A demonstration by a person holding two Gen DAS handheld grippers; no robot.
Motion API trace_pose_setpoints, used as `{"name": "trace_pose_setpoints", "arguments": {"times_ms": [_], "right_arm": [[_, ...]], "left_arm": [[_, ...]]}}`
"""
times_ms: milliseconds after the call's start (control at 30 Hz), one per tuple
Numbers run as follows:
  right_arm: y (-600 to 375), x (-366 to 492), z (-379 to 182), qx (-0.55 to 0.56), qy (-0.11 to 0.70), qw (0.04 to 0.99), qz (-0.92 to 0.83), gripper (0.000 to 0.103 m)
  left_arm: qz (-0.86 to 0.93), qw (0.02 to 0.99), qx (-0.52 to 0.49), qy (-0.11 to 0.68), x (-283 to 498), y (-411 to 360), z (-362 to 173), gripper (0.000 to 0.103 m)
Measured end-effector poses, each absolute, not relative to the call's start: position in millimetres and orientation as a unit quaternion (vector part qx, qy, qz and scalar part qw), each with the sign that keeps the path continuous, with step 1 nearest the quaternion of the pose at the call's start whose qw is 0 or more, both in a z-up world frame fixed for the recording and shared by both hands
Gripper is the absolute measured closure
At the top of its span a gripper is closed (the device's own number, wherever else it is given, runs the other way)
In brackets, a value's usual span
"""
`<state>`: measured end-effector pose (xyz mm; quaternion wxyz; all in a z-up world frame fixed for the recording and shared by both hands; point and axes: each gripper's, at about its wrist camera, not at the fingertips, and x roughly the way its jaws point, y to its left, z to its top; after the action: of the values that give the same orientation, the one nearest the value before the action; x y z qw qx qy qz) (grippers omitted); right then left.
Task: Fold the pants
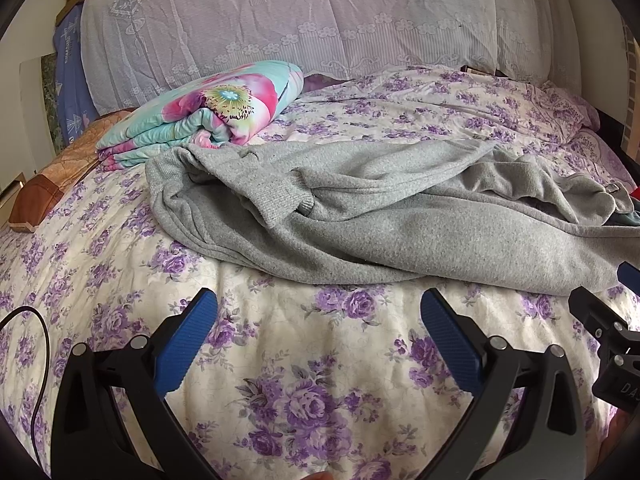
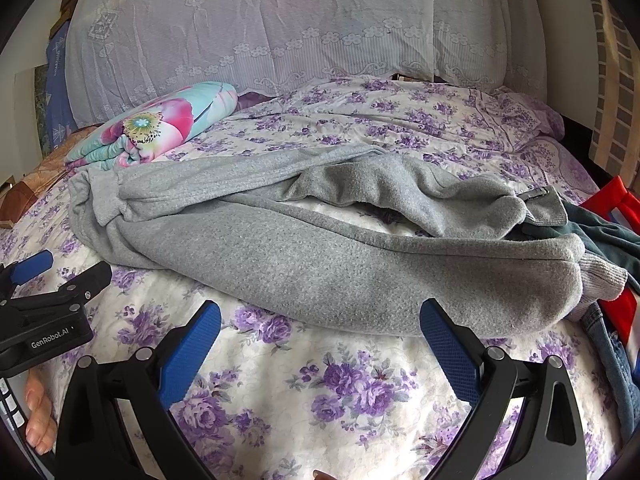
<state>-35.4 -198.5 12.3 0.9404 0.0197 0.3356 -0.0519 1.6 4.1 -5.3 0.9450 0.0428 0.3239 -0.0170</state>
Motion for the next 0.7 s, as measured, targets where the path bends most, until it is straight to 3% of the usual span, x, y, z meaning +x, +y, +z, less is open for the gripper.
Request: {"name": "trace_pose_setpoints", "arguments": {"times_ms": [700], "right_arm": [[-195.2,-37.6,13.6,0.018,0.335,0.941,-0.05,0.003]], "left_arm": [[-0.016,0.945,0.044,0.325,1.8,4.0,-5.9,0.004]]}}
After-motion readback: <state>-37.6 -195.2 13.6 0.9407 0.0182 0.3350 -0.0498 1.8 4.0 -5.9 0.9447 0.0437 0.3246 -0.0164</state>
